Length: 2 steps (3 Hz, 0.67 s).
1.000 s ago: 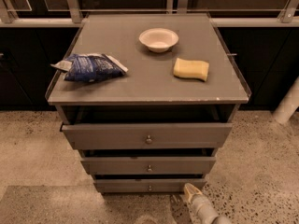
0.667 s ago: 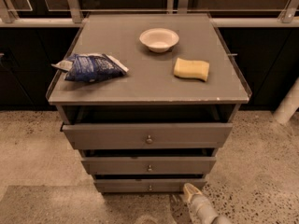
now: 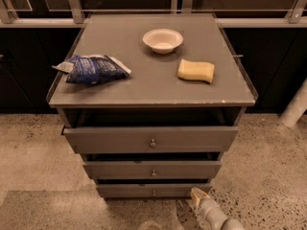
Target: Close bottom drawer
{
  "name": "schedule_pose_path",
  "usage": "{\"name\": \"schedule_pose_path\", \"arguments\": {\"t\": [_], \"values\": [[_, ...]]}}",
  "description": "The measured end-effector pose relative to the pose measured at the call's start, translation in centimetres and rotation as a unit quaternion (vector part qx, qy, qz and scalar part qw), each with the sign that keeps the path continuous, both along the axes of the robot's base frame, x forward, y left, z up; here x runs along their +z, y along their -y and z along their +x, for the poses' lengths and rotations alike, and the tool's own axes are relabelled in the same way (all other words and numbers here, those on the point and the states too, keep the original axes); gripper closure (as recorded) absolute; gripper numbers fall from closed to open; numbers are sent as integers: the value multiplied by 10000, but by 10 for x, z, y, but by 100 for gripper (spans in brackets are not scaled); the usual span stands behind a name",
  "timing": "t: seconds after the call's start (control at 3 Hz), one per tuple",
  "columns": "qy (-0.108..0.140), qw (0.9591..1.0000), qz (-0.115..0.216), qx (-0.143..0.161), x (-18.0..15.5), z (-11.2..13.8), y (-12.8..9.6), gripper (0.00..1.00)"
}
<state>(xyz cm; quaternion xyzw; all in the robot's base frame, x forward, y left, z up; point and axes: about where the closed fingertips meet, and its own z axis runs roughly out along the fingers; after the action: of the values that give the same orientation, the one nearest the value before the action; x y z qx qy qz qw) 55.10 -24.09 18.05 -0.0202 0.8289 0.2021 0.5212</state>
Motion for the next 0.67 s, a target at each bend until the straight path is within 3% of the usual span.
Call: {"name": "schedule_pose_path", "arguments": {"t": [0.33,0.67], "values": [[2,10000,3,1,0,0,0,59],[-181,9993,-169,292,2,-9,-4,36]]}}
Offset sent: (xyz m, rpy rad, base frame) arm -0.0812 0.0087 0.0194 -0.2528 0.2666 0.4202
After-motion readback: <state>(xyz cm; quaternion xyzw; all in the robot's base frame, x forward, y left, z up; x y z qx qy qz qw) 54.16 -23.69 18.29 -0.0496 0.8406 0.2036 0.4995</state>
